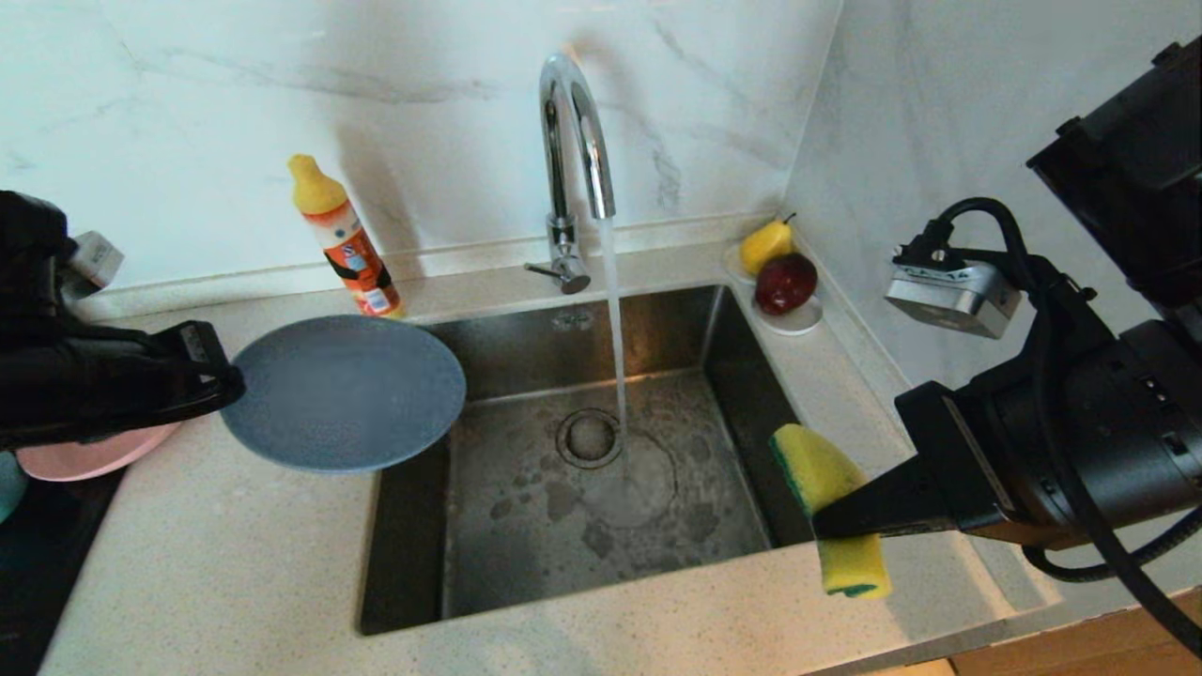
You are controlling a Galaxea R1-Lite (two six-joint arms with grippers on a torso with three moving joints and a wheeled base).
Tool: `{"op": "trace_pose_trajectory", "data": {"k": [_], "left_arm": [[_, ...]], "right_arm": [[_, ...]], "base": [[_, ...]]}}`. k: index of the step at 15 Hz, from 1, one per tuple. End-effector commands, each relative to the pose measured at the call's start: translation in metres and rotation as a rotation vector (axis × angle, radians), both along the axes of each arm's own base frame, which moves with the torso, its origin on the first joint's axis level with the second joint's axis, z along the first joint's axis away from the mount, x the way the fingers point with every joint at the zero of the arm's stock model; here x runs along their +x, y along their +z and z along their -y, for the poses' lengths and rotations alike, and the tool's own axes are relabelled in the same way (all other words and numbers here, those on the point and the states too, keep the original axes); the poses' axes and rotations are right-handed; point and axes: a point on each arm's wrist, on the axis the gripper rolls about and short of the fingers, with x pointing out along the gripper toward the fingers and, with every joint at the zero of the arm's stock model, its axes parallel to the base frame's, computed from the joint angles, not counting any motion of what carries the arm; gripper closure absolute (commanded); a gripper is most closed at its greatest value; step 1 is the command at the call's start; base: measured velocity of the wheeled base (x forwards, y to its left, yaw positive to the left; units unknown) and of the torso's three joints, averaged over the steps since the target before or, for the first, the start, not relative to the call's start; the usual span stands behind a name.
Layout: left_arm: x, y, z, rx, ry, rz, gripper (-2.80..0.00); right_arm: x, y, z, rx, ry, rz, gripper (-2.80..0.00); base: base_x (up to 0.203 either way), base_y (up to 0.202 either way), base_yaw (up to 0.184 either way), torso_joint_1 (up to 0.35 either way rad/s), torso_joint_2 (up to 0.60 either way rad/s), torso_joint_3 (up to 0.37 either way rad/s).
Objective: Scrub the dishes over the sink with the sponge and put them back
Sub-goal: Place the plate on the table
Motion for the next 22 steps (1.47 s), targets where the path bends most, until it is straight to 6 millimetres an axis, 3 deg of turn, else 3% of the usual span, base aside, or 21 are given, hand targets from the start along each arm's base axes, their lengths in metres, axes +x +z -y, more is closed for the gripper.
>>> {"op": "trace_pose_trajectory", "data": {"k": [1,6,11,14,22], "left_arm": [[-0.009,0.003,-0.024,-0.015,0.103,0.005,0.00],[-0.025,-0.008,-0.065,-0.054,0.250,-0.036,0.00],[-0.037,-0.037,-0.081,-0.081,0.334,-0.129,0.00],[-0.043,-0.045,-0.090,-0.083,0.372,-0.142,0.00],[-0.031,-0.076,-0.112,-0.115,0.386,-0.188,0.00]], "right_arm": [[0.000,0.000,0.000,-0.002,-0.003,-0.006,0.00],[0.002,-0.002,-0.001,-0.007,-0.003,-0.013,0.00],[0.003,-0.002,-0.001,-0.007,-0.004,-0.010,0.00],[0.002,-0.002,0.000,-0.006,-0.004,-0.008,0.00],[0.001,-0.001,0.001,0.000,-0.003,-0.009,0.00]], "base": [[0.000,0.000,0.000,0.000,0.00,0.000],[0.000,0.000,0.000,0.000,0.00,0.000],[0.000,0.000,0.000,0.000,0.00,0.000],[0.000,0.000,0.000,0.000,0.00,0.000],[0.000,0.000,0.000,0.000,0.00,0.000]]}}
